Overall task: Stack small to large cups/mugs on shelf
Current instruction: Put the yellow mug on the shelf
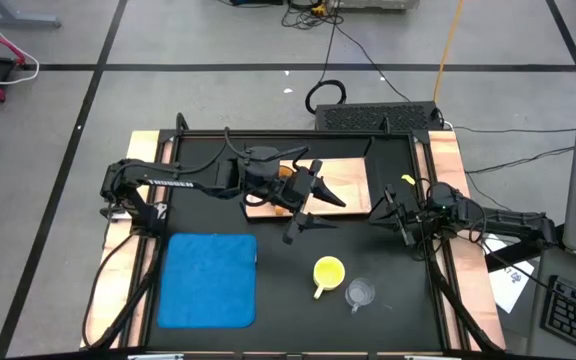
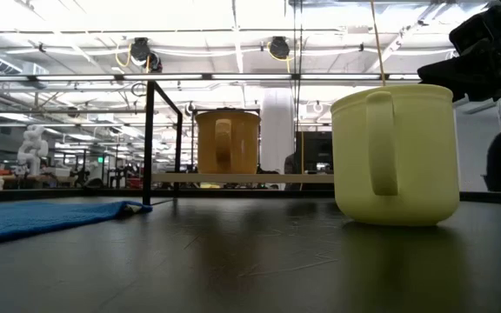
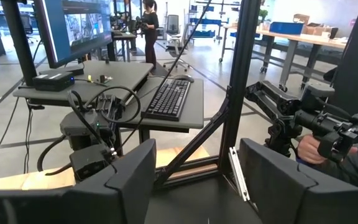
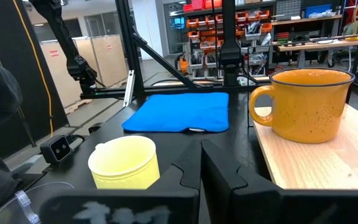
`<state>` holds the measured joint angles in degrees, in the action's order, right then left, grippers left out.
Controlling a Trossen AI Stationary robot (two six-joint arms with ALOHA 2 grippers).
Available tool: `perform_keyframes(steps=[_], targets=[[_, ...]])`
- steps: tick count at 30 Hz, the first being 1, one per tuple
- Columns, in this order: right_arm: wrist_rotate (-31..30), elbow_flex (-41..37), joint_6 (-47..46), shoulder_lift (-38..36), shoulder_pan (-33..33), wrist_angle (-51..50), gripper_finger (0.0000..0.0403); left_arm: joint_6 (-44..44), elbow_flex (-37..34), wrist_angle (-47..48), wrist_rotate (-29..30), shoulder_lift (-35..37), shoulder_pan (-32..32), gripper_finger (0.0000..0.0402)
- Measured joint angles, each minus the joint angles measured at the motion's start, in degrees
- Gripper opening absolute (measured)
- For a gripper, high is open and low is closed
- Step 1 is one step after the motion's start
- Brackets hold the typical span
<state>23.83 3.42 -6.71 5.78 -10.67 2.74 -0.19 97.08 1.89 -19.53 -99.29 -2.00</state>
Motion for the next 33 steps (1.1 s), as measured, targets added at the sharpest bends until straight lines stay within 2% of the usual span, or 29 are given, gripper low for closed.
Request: perform_keyframes(steps=[9, 15, 23, 33], targets=[[0.00, 0.00, -0.06, 0.00, 0.01, -0.01, 0.0000, -0.02, -0.02, 0.69, 0.02, 0.00, 0.00, 0.0239], [0.01, 0.00, -0.08, 0.00, -0.01, 0.00, 0.0000, -0.01, -0.04, 9.09, 3.17, 0.02, 0.18, 0.0239], [0.00, -0.02, -0.09, 0.00, -0.01, 0.19, 0.0000, -0.99, -0.07, 19.79, 3.34, 0.02, 1.83, 0.0239], [-0.15, -0.04, -0.10, 0.00, -0.01, 0.35, 0.0000, 1.01, -0.07, 24.44, 4.15, 0.02, 1.65, 0.0239]])
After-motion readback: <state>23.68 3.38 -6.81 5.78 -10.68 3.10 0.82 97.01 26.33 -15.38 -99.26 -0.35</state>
